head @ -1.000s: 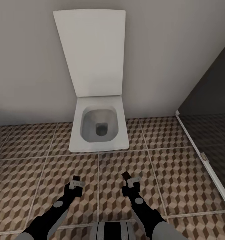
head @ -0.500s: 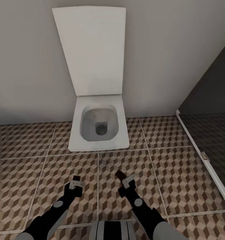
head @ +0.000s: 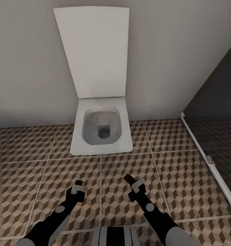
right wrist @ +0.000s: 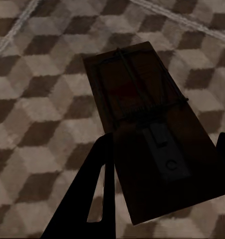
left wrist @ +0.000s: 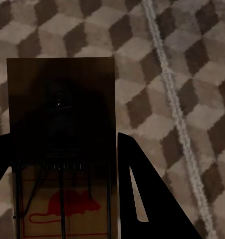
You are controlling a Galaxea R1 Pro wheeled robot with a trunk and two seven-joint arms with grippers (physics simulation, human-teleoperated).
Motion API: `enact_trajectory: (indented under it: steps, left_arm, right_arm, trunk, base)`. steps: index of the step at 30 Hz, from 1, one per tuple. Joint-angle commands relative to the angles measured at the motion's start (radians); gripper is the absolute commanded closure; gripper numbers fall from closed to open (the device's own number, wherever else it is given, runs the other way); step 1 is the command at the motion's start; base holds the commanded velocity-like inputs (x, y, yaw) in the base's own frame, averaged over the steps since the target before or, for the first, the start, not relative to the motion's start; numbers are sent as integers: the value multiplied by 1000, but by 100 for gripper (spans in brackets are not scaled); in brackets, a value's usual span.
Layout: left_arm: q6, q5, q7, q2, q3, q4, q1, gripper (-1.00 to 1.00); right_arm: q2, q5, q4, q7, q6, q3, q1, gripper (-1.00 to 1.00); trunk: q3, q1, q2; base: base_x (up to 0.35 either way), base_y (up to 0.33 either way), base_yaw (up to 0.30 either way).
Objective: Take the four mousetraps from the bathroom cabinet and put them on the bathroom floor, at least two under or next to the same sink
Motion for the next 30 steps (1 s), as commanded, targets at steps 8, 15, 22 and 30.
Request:
enact_trajectory:
  steps: [8,15,22,30]
  left_arm:
    - [-4,0,11,0,-9,0,-1,100]
    - [-4,-1,11,0,-9,0,-1,100]
    - [-4,-1,11,0,-9,0,-1,100]
    - [-4,-1,11,0,-9,0,-1,100]
  right_arm:
    - [-80,-27,-6,165,-1,-30,0,100]
    - [-51,-50,-6,179,3,-40,0,100]
    - [-36,-69,-3,189,3,-41,0,100]
    - [-35,-120,2,197,3,-39,0,100]
  trunk:
    - [-1,0,0]
    - [-1,0,0]
    - [-1,0,0]
    - [-3,0,0]
  base:
    - [0,0,0]
    - [0,0,0]
    - [0,0,0]
    - [0,0,0]
